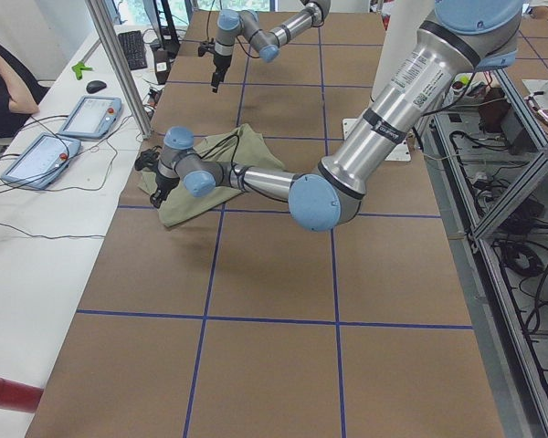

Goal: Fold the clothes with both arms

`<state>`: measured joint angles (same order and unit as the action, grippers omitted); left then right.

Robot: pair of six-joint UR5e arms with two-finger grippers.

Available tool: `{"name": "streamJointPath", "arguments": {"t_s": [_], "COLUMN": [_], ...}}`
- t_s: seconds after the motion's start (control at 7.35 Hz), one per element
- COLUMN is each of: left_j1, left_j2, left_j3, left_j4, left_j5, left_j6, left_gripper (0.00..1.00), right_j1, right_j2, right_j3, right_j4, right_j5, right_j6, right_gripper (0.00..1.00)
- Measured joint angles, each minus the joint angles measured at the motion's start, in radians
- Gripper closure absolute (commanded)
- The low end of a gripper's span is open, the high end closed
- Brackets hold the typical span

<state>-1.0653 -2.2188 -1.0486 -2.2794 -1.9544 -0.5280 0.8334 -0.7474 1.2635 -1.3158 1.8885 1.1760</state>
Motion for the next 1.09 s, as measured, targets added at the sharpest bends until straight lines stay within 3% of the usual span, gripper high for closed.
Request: {"name": "streamJointPath", "arguments": {"t_s": [0.27,0.54,0.95,1.09], "left_j1": [-0.02,-0.023,-0.024,-0.024], "left_j2": [0.044,0.062,0.073,0.081], "left_j3": [-0.076,-0.111,-0.13,-0.139], "left_j4": [-0.003,-0.003,-0.003,-0.003], "left_j5": [-0.082,-0.095,-0.096,-0.097], "left_j6": [-0.006,-0.01,-0.01,-0.01], "left_gripper": [0.0,0.0,0.0,0.0], "right_j1": [-0.034,-0.097,-0.176,-0.196], "right_j2": [0.099,0.168,0.225,0.236], "right_j3": [-0.135,-0.278,-0.401,-0.429], "right_j4": [0.109,0.265,0.381,0.406], "right_j5": [-0.03,-0.133,-0.248,-0.279], "right_j6": [0.019,0.047,0.052,0.05], "right_gripper": [0.0,0.01,0.24,0.25]}}
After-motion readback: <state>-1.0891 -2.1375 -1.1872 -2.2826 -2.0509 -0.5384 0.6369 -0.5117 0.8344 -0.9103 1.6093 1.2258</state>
